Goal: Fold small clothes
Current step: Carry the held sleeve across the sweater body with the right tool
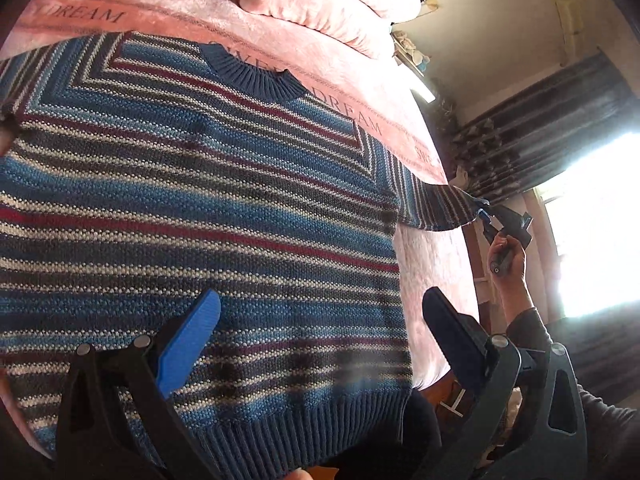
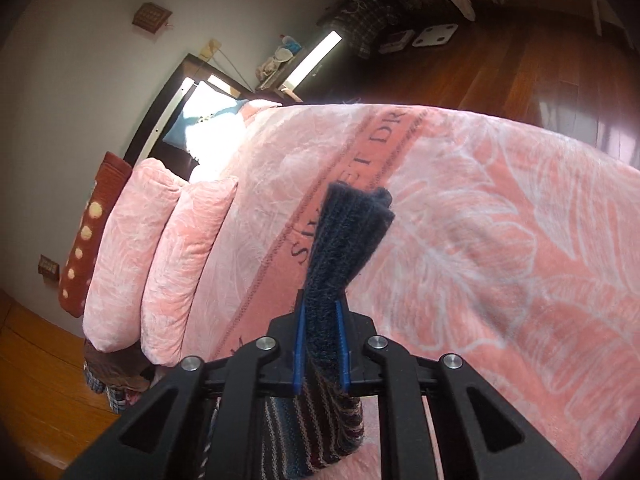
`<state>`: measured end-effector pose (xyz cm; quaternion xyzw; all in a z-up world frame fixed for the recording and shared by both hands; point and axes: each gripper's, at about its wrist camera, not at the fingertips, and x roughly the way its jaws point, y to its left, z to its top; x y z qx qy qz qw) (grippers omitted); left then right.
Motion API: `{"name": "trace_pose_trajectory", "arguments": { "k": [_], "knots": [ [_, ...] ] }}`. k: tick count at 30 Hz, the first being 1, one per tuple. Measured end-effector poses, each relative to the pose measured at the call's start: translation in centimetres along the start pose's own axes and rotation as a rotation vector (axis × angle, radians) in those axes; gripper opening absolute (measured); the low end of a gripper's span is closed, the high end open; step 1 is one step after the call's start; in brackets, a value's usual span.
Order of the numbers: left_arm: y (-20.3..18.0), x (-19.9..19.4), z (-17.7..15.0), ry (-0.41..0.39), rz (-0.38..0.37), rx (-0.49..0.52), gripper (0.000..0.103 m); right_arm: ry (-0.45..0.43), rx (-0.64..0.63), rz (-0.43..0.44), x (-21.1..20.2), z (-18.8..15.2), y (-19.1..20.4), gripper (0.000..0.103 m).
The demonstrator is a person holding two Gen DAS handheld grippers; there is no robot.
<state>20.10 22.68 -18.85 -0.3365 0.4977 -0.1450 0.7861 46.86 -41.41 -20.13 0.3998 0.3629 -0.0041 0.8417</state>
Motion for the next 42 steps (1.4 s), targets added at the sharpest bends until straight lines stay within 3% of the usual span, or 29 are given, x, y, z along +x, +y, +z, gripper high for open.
{"name": "trace_pose_trajectory", "arguments": {
  "k": [8,13,18,24,30,34,36,39,42],
  "knots": [
    [0.7,-3.0,1.2,-0.052,-0.093,-0.046,0.100,-0.043,-0.318,0.026,-2.6,-4.4,15.0,0.013],
    [0.9,-3.8,2.7,-0.055,-0.120,-0.059,0.100,-0.029,-0.478,0.050,-2.0,-9.7,22.1,0.013],
    [1.1,-3.4,4.8,-0.055,-0.130,-0.028,0.100,0.001,-0.649,0.020,0.6,-16.6,27.0,0.013],
    [1.1,-1.5,8.2,-0.060,-0.174,-0.025,0.100,0.066,-0.834,-0.049,6.1,-26.2,28.6,0.013],
    [2.7,3.7,11.1,0.003,-0.244,-0.062,0.100,0.201,-0.980,-0.145,12.9,-36.0,26.5,0.013],
    [4.8,8.3,12.6,0.076,-0.288,-0.172,0.100,0.280,-1.087,-0.156,14.0,-40.3,25.1,0.031],
    [5.4,10.4,13.2,0.104,-0.311,-0.224,0.100,0.251,-1.057,-0.130,12.0,-40.2,24.4,0.049],
    [5.7,13.2,13.9,0.112,-0.333,-0.283,0.100,0.231,-0.853,-0.096,8.4,-37.9,22.2,0.051],
    [5.6,16.2,14.2,0.147,-0.254,-0.306,0.100,0.222,-0.605,-0.056,5.3,-36.3,19.3,0.051]
  ]
}}
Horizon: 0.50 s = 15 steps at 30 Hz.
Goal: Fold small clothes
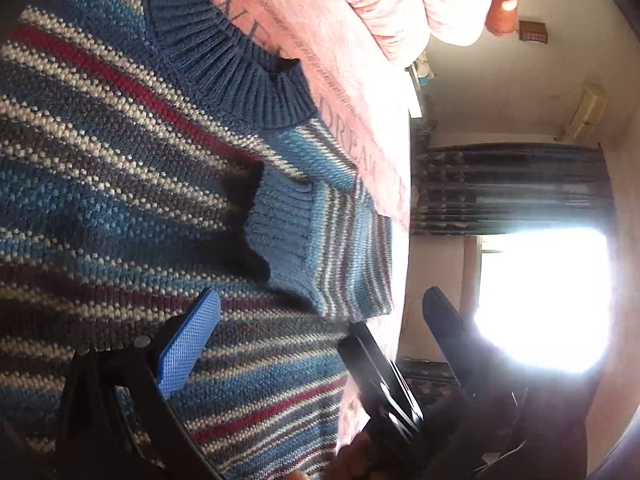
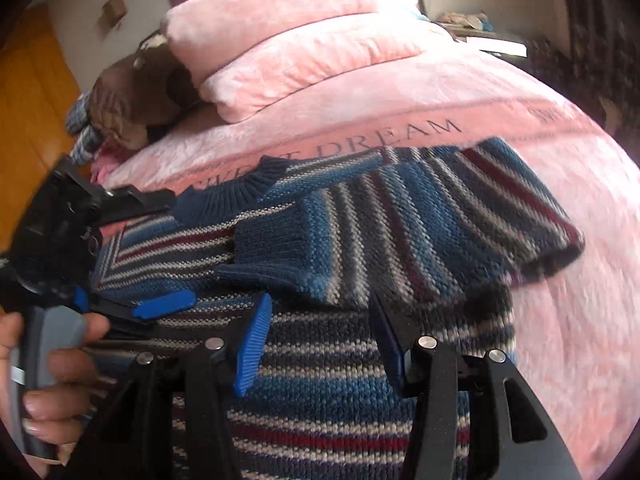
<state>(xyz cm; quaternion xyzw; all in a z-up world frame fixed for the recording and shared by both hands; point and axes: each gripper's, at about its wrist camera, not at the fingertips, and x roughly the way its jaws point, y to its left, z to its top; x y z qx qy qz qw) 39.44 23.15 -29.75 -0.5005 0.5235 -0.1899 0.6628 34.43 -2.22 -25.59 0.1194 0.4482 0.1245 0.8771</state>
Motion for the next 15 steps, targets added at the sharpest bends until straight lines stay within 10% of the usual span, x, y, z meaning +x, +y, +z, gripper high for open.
{"name": "trace_pose_trajectory", "arguments": {
  "k": [4,9,15],
  "knots": [
    [0.5,3.1,0.7,0.026,0.044,-0.055,0.100,-0.068,0.208,0.070,-1.5,-3.1,-2.7,0.057],
    [-0.4,4.1,1.8,-0.008,0.088,-0.064,0.099,-0.012,0.137,0.105,1.1,-4.8,-2.3,0.057],
    [-2.0,5.8,2.9,0.037,0.323,0.021,0.025,-0.043,0.117,0.162,0.7,-4.3,-1.8,0.057]
  ]
}}
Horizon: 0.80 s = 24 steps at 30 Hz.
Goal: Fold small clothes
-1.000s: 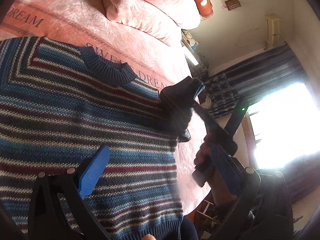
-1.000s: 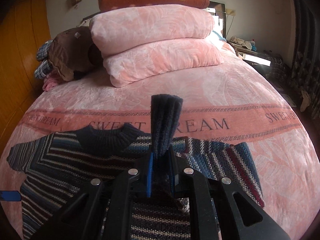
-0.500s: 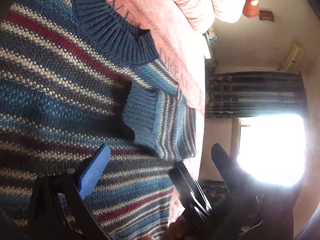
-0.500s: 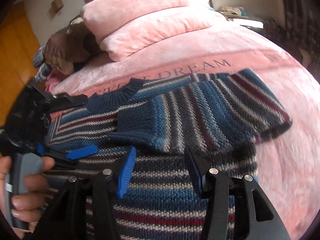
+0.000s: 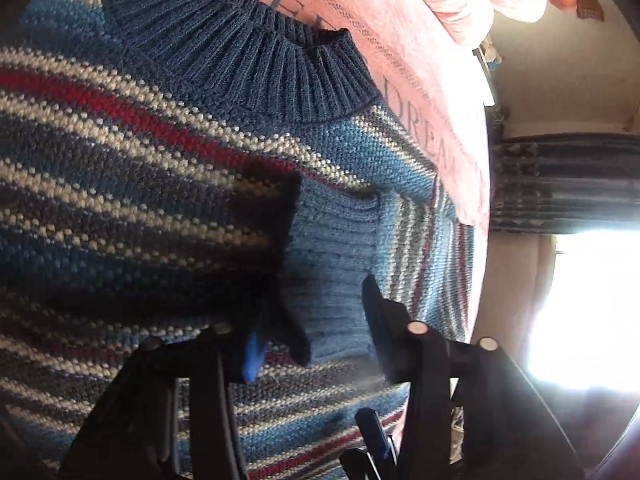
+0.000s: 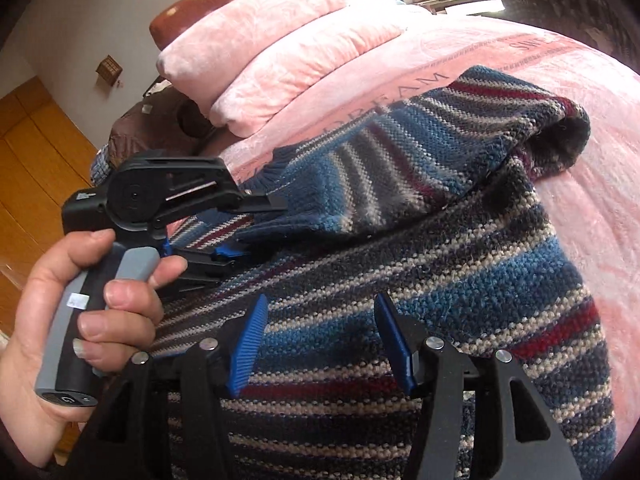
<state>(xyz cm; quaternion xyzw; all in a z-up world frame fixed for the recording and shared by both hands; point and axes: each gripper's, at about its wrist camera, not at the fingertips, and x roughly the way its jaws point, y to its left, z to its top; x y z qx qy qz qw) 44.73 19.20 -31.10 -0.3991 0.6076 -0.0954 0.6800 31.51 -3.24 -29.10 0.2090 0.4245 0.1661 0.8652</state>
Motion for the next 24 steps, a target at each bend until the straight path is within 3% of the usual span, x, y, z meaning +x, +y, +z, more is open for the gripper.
{"name": "trace_pose_trajectory", "arguments": {
  "k": [4,12,22,24],
  "knots": [
    [-1.9,-1.4,0.8,0.006,0.057,0.066,0.006,-0.002,-0.001,0.011,0.2,0.2,0.1,0.057],
    [-9.9,-7.7,1.6,-0.043,0.037,0.250,0.005,0.018,-0.010,0.020,1.1,-0.1,0.7,0.057],
    [-13.0,-18.5,1.3,-0.151,0.022,0.403,0.005,0.023,-0.013,0.021,1.8,-0.2,1.0,0.057],
    [-13.3,-19.1,1.9,-0.164,0.028,0.408,0.005,0.025,-0.016,0.020,1.9,-0.2,1.2,0.057]
  ]
}}
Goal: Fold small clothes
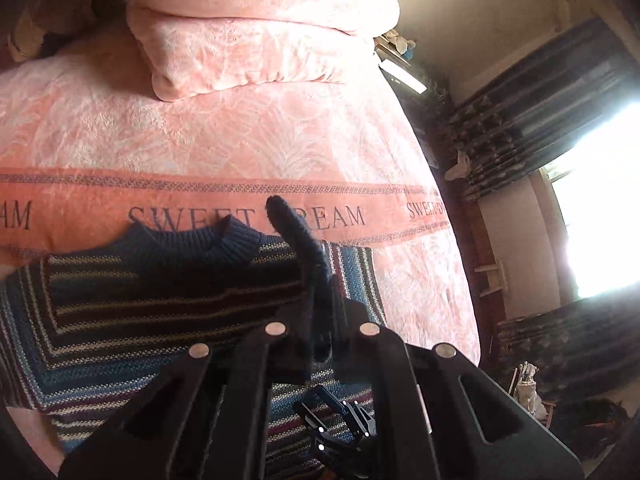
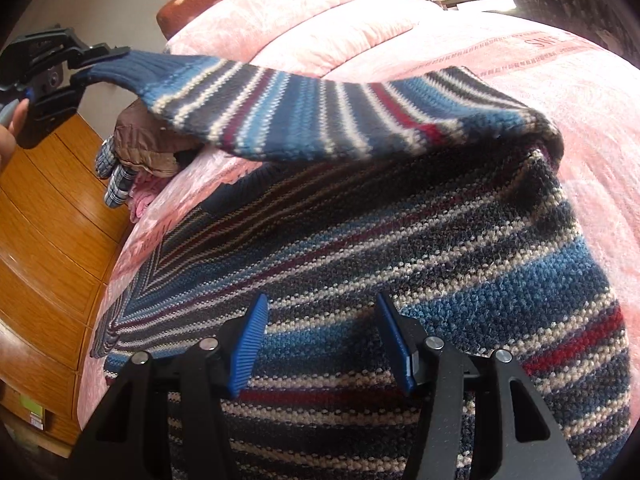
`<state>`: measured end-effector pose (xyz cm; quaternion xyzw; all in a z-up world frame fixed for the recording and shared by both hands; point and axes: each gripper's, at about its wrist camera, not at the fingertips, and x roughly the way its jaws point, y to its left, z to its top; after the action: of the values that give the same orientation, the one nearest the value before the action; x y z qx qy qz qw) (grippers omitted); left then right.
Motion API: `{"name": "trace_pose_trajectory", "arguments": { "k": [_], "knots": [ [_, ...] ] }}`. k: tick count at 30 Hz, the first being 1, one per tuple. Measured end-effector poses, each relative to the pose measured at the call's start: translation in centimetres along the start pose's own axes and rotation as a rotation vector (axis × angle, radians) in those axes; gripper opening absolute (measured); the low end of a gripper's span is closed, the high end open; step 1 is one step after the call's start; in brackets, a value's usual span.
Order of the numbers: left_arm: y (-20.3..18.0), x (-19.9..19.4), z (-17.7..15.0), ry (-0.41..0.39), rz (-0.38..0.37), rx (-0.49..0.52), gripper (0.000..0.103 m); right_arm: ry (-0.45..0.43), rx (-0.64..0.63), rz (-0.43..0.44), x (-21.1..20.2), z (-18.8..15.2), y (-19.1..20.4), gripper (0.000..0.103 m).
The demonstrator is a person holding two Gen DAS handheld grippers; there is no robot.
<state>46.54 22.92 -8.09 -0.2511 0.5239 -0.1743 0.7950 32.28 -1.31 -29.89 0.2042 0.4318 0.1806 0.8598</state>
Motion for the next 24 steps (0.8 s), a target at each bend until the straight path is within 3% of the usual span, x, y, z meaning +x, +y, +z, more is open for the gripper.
{"name": "trace_pose_trajectory", "arguments": {
  "k": [11,17,24],
  "knots": [
    [6.2,-2.8,-1.3,-0.014,0.036,-0.052,0.005,0.006,-0.015,-0.012,0.9,-0.5,0.8,0.057],
    [11.8,-2.0,-3.7,0.000,0.053,-0.147,0.005,0.007,-0.016,-0.012,1.1,-0.7,1.0,0.057],
    [20.1,1.2,-7.1,0.061,0.123,-0.277,0.005,0.009,-0.017,-0.014,1.1,-0.7,0.8,0.057]
  ]
}}
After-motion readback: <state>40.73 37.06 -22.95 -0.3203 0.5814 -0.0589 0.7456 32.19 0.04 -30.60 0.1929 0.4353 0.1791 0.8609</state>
